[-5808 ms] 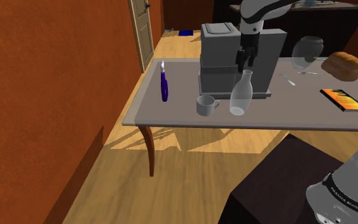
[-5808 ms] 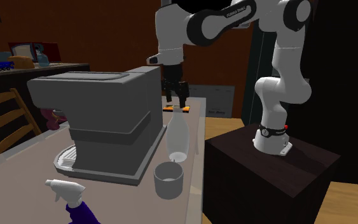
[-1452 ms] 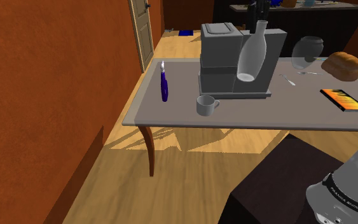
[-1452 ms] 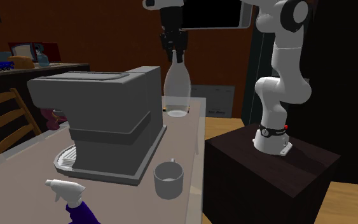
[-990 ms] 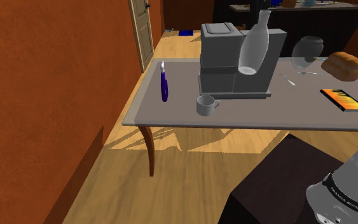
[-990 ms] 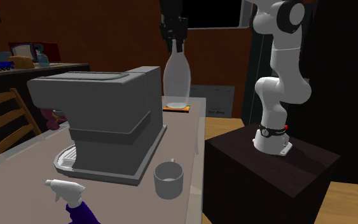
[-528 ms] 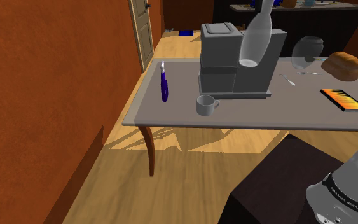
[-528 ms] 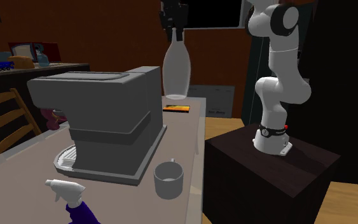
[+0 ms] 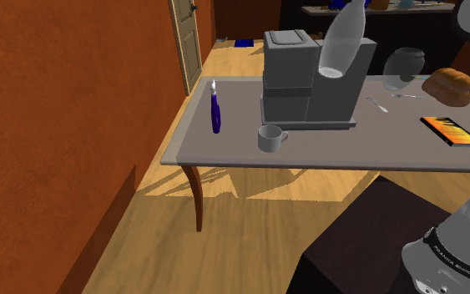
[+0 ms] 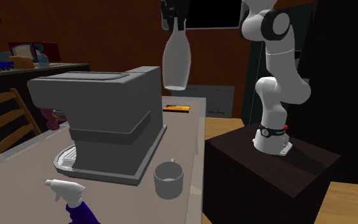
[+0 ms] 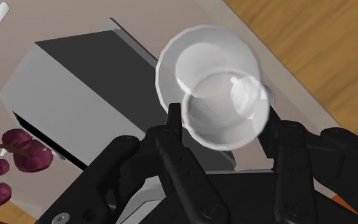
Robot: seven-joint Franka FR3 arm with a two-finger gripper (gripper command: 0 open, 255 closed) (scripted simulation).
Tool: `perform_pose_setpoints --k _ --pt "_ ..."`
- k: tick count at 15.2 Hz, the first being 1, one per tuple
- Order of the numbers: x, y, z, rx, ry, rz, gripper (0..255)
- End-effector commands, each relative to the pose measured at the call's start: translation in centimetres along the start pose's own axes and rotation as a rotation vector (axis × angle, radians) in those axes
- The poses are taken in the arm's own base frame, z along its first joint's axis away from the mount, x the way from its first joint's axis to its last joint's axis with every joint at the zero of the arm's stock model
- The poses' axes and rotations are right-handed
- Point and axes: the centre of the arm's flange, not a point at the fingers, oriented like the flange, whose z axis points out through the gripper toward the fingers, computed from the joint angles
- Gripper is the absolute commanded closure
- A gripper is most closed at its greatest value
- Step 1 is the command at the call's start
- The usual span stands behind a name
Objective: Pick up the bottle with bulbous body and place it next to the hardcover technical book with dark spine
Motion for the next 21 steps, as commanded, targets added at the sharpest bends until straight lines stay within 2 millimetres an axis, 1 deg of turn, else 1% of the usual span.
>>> perform_pose_setpoints --k 1,21 --pt "-2.0 1.4 0.2 0.0 0.002 0.0 255" --pt "-23.3 16.8 2.7 0.0 0.002 0.0 255"
